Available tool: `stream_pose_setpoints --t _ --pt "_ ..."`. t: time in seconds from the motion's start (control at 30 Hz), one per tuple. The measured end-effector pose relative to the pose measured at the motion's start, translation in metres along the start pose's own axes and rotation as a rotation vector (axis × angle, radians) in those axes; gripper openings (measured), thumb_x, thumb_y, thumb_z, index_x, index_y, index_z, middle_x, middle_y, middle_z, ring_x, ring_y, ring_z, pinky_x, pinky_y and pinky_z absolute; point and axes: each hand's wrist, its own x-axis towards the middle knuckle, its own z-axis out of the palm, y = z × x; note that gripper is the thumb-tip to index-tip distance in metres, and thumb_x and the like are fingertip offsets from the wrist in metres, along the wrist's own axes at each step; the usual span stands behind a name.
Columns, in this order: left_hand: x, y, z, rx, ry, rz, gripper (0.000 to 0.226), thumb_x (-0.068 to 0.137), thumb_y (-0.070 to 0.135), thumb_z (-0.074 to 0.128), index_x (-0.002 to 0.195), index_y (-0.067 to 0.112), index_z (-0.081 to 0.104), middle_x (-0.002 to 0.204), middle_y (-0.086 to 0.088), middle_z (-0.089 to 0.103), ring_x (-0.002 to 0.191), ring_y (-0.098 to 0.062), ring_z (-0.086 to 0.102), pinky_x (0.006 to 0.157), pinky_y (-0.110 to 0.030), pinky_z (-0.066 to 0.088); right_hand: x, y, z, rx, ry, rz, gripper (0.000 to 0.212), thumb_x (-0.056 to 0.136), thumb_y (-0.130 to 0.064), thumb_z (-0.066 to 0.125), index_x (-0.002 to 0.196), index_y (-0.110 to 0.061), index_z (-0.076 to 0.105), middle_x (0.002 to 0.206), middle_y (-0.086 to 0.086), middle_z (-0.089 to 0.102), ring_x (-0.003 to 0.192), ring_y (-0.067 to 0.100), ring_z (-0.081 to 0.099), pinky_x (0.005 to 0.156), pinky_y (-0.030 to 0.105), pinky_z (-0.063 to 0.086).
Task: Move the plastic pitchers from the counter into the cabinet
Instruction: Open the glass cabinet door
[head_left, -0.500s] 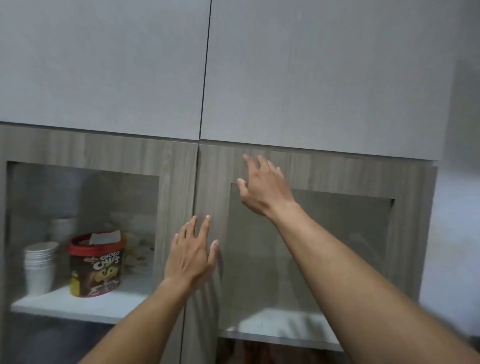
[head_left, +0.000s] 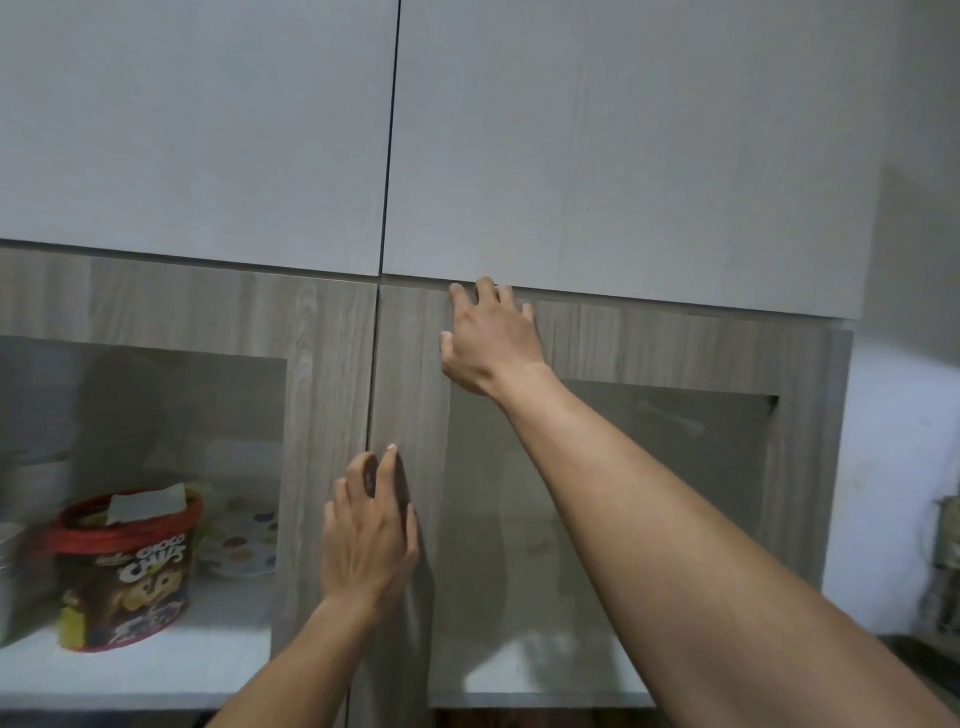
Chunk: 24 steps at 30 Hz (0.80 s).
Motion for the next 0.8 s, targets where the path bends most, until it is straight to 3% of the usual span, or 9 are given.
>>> stream_pose_setpoints --t 0.2,0.27,0.47,0.63,0.8 --pt "-0.001 0.02 -0.014 -0.287 0.026 -0.177 0.074 0.079 0.024 0.07 0.142 0.012 0.032 0.133 -0.019 0.04 0.116 -0.039 0.044 0.101 -0.049 0.036 -0.001 0.003 -0.029 0.034 -0.119 0.006 0.057 0.091 -0.037 0.05 0.14 -0.01 0.042 0.141 0.016 0.041 0.133 0.036 0.037 0.103 0.056 0.041" --pt "-0.006 0.028 -0.029 -0.359 0.052 -0.268 0.076 0.08 0.028 0.07 0.143 0.01 0.032 0.131 -0.019 0.043 0.115 -0.038 0.044 0.101 -0.047 0.035 -0.009 0.003 -0.037 0.05 -0.131 -0.008 0.058 0.091 -0.04 0.051 0.14 -0.01 0.041 0.141 0.015 0.041 0.133 0.035 0.037 0.104 0.056 0.041" --pt "-0.033 0.039 -0.08 -0.264 -0.111 -0.497 0.083 0.082 0.065 0.056 0.143 0.01 0.041 0.136 -0.012 0.055 0.125 -0.036 0.046 0.104 -0.048 0.041 -0.04 0.006 -0.071 0.165 -0.139 -0.034 0.068 0.09 -0.049 0.054 0.145 -0.013 0.037 0.144 0.013 0.038 0.136 0.033 0.034 0.109 0.051 0.039" --pt "-0.067 0.044 -0.122 -0.524 -0.202 -0.473 0.072 0.079 0.065 0.06 0.129 0.016 0.044 0.124 -0.009 0.062 0.111 -0.032 0.061 0.089 -0.048 0.055 -0.076 0.011 -0.099 0.245 -0.111 -0.067 0.076 0.089 -0.056 0.055 0.149 -0.017 0.03 0.151 0.011 0.031 0.141 0.031 0.029 0.111 0.054 0.037" --pt "-0.099 0.061 -0.164 -0.564 -0.252 -0.409 0.058 0.079 0.059 0.066 0.118 0.023 0.043 0.114 -0.004 0.064 0.095 -0.025 0.067 0.076 -0.044 0.061 -0.112 0.016 -0.135 0.294 -0.1 -0.071 0.079 0.089 -0.06 0.054 0.151 -0.019 0.029 0.152 0.009 0.032 0.143 0.03 0.03 0.112 0.054 0.037"
